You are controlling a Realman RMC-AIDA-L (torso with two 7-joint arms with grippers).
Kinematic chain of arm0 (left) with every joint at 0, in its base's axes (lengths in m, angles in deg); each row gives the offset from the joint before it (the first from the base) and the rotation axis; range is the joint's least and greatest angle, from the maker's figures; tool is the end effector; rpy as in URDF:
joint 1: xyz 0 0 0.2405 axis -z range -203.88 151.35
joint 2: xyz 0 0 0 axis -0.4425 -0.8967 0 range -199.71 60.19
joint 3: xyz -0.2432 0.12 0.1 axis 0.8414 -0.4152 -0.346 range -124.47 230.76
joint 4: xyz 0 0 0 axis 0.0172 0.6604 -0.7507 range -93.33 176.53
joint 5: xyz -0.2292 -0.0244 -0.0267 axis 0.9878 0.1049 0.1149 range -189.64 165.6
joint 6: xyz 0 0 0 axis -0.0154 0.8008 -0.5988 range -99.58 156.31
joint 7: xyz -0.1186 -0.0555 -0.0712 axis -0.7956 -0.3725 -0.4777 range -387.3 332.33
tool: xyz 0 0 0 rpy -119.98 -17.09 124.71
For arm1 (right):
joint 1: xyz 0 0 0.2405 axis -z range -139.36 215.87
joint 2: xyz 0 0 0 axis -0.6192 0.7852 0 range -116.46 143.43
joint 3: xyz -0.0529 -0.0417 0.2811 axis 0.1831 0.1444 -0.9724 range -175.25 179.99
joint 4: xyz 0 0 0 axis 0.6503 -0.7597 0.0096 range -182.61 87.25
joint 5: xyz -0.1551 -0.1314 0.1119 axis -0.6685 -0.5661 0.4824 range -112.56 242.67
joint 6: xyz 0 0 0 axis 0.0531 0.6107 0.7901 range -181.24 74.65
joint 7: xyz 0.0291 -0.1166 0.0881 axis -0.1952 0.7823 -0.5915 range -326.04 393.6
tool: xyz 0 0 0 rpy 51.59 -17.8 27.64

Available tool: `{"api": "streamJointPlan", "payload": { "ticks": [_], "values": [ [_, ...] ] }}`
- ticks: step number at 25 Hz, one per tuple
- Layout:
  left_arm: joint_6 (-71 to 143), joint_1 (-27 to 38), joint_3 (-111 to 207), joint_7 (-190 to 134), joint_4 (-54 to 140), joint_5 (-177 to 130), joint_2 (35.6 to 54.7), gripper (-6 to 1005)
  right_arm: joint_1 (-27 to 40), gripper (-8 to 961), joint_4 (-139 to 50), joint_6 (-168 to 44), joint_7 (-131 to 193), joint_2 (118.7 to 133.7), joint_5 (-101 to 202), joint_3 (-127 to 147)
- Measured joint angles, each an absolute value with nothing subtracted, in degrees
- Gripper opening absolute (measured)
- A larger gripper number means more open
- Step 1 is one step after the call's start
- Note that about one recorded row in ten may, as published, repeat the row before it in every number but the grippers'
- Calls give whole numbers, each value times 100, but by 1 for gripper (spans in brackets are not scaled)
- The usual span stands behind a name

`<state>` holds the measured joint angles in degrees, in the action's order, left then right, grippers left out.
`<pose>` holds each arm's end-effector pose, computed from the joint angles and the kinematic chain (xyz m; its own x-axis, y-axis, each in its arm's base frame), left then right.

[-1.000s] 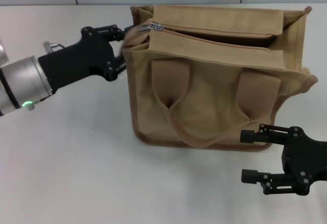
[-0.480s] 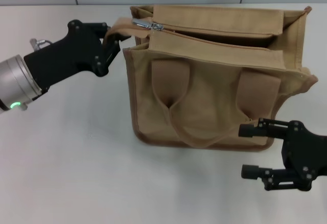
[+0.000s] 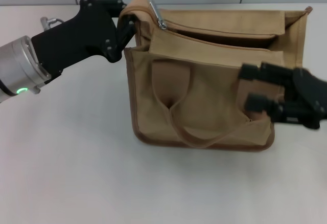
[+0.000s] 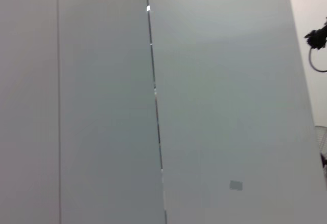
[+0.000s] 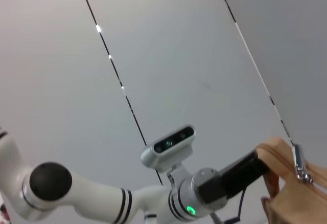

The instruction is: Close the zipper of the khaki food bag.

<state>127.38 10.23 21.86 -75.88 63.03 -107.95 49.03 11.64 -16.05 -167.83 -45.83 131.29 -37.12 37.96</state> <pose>-0.2420 0.3747 -0.0151 0.5956 -0.1697 0.7852 0.2054 -0.9128 -0.3531 0.2796 0.3030 0.0096 0.5388 -0.3378 -0.7718 -0.3425 -0.9248 0.1657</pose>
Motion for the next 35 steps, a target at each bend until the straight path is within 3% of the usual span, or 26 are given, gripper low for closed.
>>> {"api": "streamJointPlan", "payload": {
  "ticks": [12,23,35],
  "values": [
    [12851,1184,2149,-7457,6249,-10752,4907,-1,533,758,-1656,-16122,-5323,13158,-3442,3749],
    [12907,1170,2199,-7231,6163,-10726,4906,-1,-188,753,-1661,-15276,-7109,13059,-3303,3878],
    [12918,1197,2160,-7184,6164,-10667,4915,-1,-601,747,-1655,-14658,-7584,13092,-3364,4705]
  ]
}}
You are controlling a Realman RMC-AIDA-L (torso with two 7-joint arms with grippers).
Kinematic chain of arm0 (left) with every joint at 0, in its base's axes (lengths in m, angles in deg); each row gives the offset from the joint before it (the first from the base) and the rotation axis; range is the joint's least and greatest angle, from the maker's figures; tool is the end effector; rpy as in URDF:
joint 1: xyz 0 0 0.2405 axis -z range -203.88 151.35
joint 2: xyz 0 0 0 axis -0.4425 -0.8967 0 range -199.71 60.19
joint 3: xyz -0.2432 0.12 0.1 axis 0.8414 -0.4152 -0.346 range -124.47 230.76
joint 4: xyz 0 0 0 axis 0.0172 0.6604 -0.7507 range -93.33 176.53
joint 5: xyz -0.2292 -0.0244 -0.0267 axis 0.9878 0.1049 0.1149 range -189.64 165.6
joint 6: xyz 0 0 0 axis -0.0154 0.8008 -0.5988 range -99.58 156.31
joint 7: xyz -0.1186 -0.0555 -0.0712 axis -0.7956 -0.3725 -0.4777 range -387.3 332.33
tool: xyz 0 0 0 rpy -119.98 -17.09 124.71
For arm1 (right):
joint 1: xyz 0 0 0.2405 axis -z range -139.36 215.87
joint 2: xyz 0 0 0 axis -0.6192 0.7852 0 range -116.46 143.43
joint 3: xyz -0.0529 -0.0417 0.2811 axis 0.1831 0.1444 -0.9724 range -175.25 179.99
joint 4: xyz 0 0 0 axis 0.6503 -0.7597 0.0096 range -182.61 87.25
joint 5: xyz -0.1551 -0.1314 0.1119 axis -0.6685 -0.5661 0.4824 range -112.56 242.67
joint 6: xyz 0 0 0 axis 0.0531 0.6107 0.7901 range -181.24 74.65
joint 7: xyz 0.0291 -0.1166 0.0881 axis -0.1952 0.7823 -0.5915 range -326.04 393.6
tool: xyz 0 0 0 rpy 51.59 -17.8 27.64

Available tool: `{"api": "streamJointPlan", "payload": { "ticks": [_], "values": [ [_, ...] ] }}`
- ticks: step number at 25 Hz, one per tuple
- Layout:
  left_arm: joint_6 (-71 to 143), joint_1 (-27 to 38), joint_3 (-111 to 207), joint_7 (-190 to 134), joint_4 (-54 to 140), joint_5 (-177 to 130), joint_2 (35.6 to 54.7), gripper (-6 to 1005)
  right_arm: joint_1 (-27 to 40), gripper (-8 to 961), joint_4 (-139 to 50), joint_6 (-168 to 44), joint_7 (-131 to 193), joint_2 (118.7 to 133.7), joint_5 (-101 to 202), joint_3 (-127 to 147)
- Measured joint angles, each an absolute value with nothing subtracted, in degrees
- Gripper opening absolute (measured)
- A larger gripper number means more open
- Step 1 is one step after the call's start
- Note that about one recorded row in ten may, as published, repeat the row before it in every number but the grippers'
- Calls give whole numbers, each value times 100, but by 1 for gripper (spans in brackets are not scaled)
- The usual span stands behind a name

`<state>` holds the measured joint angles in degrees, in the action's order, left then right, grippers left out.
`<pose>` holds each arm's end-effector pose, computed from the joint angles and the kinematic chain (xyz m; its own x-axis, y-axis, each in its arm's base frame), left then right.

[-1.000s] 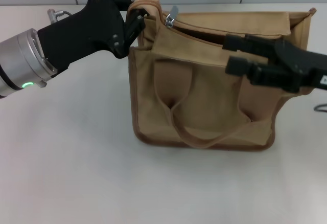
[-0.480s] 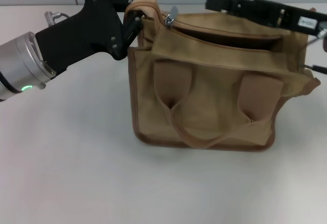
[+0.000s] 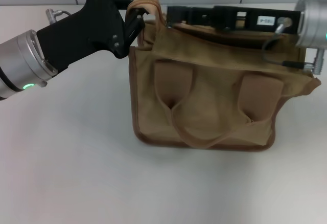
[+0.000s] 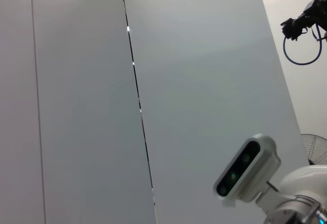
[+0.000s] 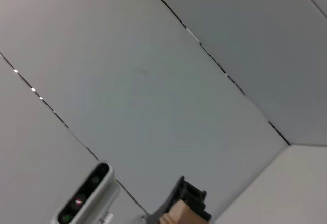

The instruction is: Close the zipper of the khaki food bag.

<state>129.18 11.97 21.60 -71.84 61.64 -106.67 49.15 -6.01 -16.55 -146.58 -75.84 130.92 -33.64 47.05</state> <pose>-0.2274 0.3766 -0.0169 0.5646 -0.2461 0.7878 0.1410 -0.9117 -0.3858 0.1809 0.4170 -0.0171 0.4881 -0.6349 -0.5989 -0.5715 -0.7511 0.3305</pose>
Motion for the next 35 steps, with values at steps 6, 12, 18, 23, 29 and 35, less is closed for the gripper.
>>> {"api": "streamJointPlan", "payload": {
  "ticks": [6,12,18,23,29,35],
  "values": [
    [12932,1212,2159,-7185,6164,-10664,4916,-1,-670,636,-1657,-14489,-7712,13109,-3351,4869],
    [12940,1214,2159,-7188,6164,-10662,4919,-1,-646,483,-1594,-14549,-7708,13152,-3322,4869],
    [12959,1215,2159,-7192,6120,-10657,4925,-1,-528,363,-1530,-14657,-7666,13166,-3291,4807],
    [12962,1214,2177,-7190,6106,-10656,4924,-2,-402,259,-1408,-14790,-7650,13169,-3192,4806],
    [12941,1208,2204,-7205,6102,-10656,4924,-2,-238,187,-1202,-14904,-7647,13172,-3163,4833],
    [12905,1210,2208,-7212,6102,-10656,4924,-2,42,95,-823,-15261,-7436,13187,-3129,4806]
  ]
}}
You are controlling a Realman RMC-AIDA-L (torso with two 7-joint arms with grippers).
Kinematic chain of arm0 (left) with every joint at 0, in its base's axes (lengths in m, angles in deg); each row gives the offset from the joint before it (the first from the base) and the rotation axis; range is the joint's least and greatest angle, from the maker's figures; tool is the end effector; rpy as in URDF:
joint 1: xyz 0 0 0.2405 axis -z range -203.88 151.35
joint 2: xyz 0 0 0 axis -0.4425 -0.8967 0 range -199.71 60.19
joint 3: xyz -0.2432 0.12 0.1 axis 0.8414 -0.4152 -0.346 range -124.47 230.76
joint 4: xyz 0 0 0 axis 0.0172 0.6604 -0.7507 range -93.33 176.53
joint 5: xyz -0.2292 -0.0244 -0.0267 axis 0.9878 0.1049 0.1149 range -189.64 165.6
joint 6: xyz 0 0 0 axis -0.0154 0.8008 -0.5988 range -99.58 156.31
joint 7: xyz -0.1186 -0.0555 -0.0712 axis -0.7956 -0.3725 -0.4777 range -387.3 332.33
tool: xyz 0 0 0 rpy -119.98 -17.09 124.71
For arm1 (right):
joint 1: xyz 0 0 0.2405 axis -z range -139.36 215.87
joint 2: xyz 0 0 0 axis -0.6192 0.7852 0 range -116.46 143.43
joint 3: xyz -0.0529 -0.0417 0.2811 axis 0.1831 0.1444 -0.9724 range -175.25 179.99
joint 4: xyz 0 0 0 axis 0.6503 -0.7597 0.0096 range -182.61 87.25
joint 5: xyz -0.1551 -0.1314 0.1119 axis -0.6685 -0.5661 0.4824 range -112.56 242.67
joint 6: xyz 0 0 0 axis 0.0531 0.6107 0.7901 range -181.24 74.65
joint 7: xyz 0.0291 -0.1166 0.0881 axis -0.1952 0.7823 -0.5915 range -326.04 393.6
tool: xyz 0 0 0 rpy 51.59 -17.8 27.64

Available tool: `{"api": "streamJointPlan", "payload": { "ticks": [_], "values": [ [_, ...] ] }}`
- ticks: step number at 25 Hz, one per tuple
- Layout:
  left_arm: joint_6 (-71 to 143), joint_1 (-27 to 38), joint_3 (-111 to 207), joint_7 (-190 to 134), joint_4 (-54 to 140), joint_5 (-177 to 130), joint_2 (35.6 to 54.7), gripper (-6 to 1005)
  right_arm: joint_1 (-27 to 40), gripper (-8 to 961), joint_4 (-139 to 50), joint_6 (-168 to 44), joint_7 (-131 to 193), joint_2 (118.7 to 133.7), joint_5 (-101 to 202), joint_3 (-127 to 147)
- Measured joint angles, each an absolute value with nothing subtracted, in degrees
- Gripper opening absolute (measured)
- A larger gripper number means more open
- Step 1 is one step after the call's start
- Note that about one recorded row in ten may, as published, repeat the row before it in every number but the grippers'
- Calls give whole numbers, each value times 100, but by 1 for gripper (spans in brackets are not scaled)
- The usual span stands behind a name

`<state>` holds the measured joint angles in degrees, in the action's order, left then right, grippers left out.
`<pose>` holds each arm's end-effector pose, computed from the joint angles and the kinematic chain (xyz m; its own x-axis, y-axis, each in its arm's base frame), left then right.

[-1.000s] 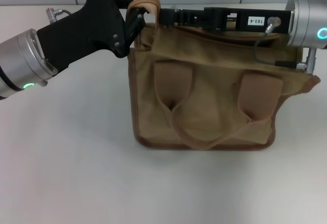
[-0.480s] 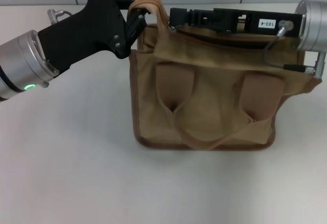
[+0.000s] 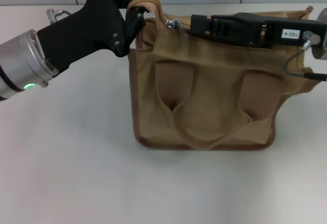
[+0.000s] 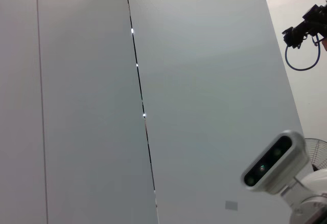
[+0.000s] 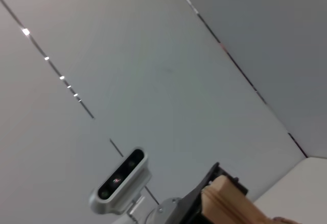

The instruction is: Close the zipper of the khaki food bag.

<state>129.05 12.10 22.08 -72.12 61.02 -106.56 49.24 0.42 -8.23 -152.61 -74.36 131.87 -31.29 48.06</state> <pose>-0.2271 0.3768 -0.0182 0.5568 -0.2356 0.7965 0.1564 -0.9120 -0.3791 0.1965 0.3903 0.0034 0.5204 -0.5668 -0.6387 -0.5039 -0.8077 0.3062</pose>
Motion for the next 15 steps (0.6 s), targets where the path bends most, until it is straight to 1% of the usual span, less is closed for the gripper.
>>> {"api": "streamJointPlan", "payload": {
  "ticks": [5,15],
  "values": [
    [12902,1212,2212,-7220,6102,-10656,4924,-2,151,100,-639,-15390,-7341,13214,-3089,4817],
    [12889,1223,2213,-7235,6092,-10657,4923,-2,177,94,-356,-15445,-7340,13203,-3344,4950]
  ]
}}
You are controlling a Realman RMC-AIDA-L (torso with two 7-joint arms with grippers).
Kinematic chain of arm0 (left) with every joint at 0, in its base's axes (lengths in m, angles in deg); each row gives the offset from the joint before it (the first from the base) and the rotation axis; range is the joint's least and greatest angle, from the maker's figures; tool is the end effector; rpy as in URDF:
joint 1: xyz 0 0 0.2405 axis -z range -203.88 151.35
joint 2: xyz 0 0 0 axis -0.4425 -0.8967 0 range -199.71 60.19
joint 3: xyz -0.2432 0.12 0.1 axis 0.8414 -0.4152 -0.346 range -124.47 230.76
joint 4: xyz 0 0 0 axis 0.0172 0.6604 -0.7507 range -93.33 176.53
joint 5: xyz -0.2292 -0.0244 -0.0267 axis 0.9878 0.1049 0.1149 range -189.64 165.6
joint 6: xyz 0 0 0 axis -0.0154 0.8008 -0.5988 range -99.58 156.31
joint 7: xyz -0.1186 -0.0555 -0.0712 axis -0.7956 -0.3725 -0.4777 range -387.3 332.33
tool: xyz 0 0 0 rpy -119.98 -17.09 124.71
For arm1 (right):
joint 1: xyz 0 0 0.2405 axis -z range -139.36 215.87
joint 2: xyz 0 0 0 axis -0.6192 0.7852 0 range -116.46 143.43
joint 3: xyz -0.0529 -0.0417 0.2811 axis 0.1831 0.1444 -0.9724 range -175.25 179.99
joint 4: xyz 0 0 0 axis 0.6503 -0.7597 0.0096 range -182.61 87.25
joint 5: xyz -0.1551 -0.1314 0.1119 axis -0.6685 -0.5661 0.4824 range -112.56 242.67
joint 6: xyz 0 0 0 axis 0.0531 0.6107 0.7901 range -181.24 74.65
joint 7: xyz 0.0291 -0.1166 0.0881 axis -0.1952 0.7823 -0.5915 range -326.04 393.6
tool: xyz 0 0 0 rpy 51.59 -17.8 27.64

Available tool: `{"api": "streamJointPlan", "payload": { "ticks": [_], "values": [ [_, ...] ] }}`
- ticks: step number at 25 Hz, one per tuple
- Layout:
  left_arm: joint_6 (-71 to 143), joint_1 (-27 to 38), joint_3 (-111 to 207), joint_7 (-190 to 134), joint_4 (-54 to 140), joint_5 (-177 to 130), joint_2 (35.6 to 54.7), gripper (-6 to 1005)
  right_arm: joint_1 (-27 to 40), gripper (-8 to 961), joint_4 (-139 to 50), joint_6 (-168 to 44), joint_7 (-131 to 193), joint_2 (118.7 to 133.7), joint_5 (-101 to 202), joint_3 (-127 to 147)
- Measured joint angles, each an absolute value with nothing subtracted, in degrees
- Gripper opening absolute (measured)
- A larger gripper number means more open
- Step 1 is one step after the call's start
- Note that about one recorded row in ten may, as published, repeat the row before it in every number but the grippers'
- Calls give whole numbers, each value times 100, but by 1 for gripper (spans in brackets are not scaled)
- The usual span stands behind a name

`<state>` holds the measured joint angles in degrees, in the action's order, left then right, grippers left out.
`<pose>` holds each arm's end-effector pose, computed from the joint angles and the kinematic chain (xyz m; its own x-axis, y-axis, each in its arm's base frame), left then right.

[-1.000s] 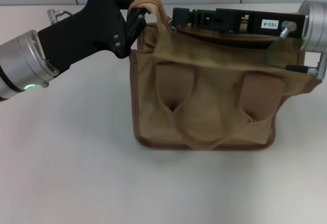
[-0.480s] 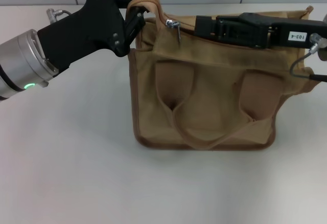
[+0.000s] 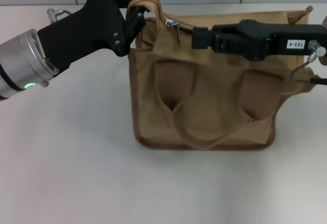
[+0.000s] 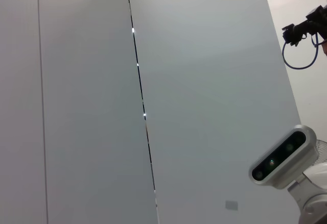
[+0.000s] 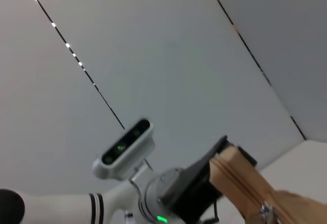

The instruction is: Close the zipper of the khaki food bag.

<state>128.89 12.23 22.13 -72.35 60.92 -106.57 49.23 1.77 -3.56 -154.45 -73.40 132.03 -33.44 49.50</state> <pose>-0.2266 0.3775 -0.0184 0.5566 -0.2314 0.7979 0.1597 -0.9127 -0.3761 0.1965 0.3826 0.0077 0.6016 -0.5191 -0.6072 -0.4630 -0.8460 0.2645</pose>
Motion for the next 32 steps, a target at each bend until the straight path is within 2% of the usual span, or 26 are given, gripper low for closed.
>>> {"api": "streamJointPlan", "payload": {
  "ticks": [3,8,18,30,32],
  "values": [
    [12889,1223,2212,-7236,6084,-10658,4924,-2,136,152,-343,-15401,-7404,13189,-3601,4949],
    [12890,1223,2192,-7239,6084,-10659,4924,-2,117,367,-318,-15242,-7402,13224,-3628,4948],
    [12910,1248,2181,-7239,6040,-10661,4926,-2,-140,360,-331,-14705,-7380,13278,-3496,5509],
    [12928,1267,2191,-7221,6010,-10661,4933,-2,-112,282,-339,-14184,-7427,13293,-3219,5945],
    [12928,1272,2189,-7207,6000,-10660,4933,-2,-109,206,-381,-14123,-7432,13294,-3185,5934]
  ]
}}
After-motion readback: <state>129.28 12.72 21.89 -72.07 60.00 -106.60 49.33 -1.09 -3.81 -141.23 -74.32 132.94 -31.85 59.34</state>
